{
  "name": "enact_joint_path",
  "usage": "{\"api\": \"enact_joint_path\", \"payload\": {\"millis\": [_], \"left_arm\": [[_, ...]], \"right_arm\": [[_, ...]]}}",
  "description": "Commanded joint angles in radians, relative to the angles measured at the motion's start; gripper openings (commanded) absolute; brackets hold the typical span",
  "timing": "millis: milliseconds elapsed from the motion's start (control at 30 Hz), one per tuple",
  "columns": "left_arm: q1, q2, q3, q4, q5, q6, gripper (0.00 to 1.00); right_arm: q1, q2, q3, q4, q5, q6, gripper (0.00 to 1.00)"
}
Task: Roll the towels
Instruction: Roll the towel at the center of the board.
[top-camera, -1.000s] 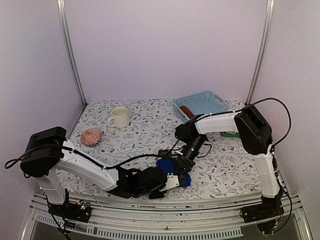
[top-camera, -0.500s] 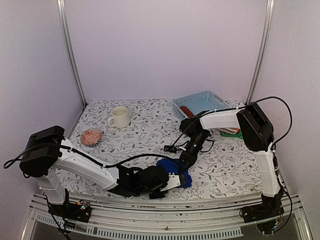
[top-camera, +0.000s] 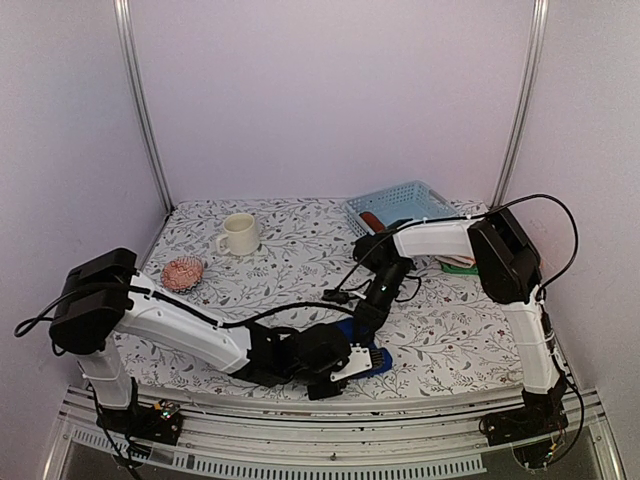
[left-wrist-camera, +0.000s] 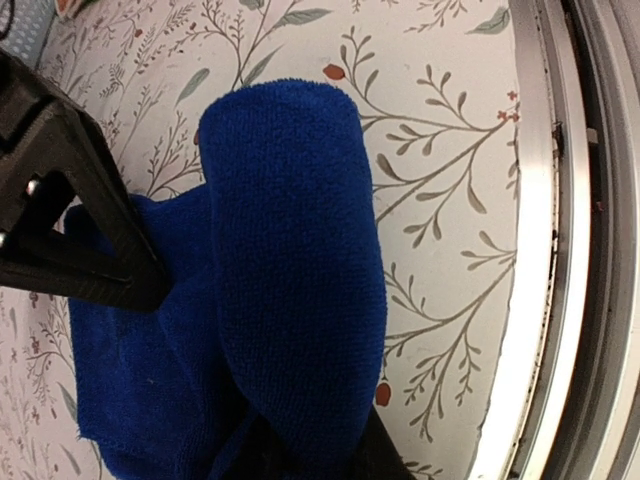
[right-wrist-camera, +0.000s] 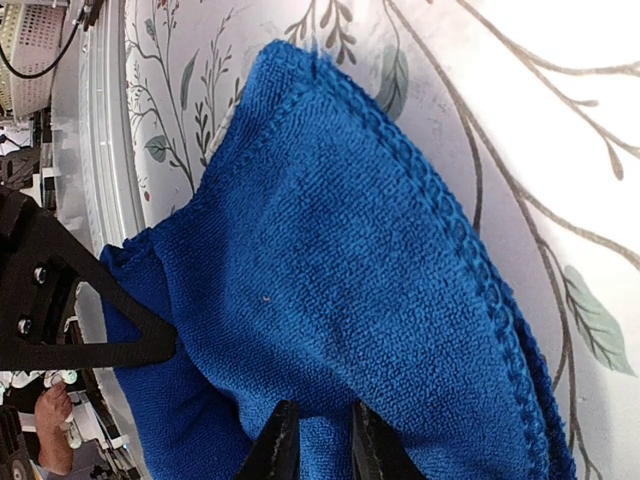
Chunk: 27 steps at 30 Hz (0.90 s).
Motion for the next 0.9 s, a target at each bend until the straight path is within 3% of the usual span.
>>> {"api": "enact_joint_path", "payload": {"millis": [0,300,600,700,867], "left_arm": [[0.035,0.023,-0.003,-0.065,0.133,-0.087,0.02],[0.166,0.032,-0.019,-0.066,0.449,-0.204,0.01],[0.299,0.1,0.012,-0.074,0.794,-0.294,0.02],[0.329,0.156,0.028,-0.081,0.895,-0.325,0.03],[0.341,0.188,0.041,-0.088,0.927,-0.344,0.03]], "right_arm": [[-0.003,-0.016,-0.028,0.12,0.118,0.005,0.23],[-0.076,-0.356,-0.053,0.124,-0.024,-0.055,0.37],[-0.085,-0.738,-0.479,0.417,0.001,-0.188,0.4],[-0.04,-0.823,-0.615,0.508,0.069,-0.253,0.45],[0.108,-0.825,-0.688,0.583,0.221,-0.289,0.47]]}}
